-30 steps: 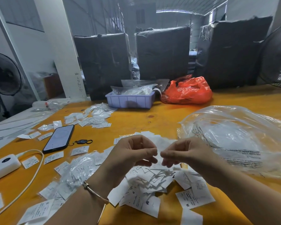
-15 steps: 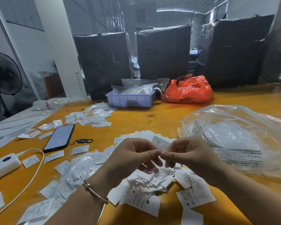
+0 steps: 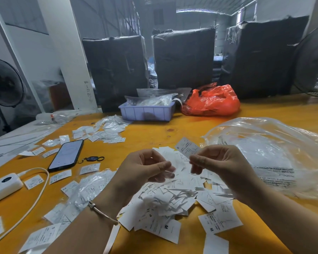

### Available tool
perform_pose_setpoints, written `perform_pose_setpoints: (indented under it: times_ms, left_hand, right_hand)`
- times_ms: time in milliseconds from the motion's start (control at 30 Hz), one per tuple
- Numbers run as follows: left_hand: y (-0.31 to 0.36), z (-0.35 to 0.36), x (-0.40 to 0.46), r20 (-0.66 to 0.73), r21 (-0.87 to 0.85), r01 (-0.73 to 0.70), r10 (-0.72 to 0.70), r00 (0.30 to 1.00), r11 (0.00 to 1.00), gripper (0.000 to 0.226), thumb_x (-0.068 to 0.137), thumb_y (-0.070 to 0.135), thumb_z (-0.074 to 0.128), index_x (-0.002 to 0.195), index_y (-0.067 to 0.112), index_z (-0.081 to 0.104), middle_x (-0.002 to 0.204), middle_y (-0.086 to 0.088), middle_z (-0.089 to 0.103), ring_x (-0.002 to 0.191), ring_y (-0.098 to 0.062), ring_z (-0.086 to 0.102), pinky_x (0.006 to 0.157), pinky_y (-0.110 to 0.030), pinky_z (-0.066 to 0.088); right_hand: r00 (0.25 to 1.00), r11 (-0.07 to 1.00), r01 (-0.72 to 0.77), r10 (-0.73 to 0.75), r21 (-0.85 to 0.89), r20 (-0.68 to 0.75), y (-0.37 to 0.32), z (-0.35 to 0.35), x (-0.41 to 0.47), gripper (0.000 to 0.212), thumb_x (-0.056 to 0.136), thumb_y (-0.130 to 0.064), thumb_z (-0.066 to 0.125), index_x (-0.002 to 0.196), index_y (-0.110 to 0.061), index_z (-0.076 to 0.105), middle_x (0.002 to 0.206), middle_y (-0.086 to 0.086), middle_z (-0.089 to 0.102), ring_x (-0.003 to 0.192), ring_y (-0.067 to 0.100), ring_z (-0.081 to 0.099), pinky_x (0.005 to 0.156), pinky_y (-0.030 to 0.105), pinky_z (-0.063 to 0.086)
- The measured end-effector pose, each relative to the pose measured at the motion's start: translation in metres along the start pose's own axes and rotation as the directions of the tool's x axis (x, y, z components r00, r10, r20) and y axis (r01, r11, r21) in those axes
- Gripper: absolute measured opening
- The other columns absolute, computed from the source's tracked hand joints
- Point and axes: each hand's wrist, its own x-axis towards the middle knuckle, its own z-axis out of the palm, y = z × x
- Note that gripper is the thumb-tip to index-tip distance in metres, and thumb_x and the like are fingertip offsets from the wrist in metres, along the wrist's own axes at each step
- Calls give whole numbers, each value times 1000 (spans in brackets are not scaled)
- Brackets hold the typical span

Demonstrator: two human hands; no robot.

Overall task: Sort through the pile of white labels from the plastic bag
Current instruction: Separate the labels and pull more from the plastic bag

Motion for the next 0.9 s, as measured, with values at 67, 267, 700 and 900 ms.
perform_pose_setpoints:
  times_ms: [67, 267, 700, 900]
  left_hand:
    - [-1, -2, 0, -17, -8, 11, -11, 1000, 1000, 26, 75, 15, 75, 88, -4, 64, 87, -19, 76, 73, -24, 74, 61, -24, 56]
    - [1, 0, -2, 51, 16, 12, -13, 999, 1000, 28, 73, 21, 74, 89, -1, 70, 86, -18, 76, 76, -29, 75, 60, -26, 58]
    - [4, 2, -5, -8, 65, -98, 98, 995, 993, 26, 72, 25, 76, 84, 2, 72, 79, -16, 76, 71, -26, 75, 56, -23, 56]
    - [3, 4, -6, -81, 107, -173, 182, 980, 979, 27, 74, 27, 74, 85, 2, 75, 78, -12, 77, 72, -26, 75, 58, -25, 58]
  right_hand:
    - [1000, 1000, 5, -5, 9, -16, -1, -1, 0, 21, 77, -26, 73, 64, -10, 71, 64, 13, 67, 61, 24, 61, 64, 24, 53]
    - [987, 995, 88, -94, -47, -132, -1, 0, -1, 33, 81, 0, 67, 49, -6, 57, 49, 13, 60, 48, 19, 54, 56, 23, 48]
    - [950, 923, 261, -298, -282, -96, -21, 0, -4, 12, 81, 4, 68, 82, -8, 68, 66, 6, 70, 59, 18, 66, 59, 30, 55]
    - [929, 956, 237, -275, -174, -248, -17, -2, -3, 20, 80, 4, 70, 70, -14, 68, 77, 7, 68, 71, 27, 62, 61, 42, 48]
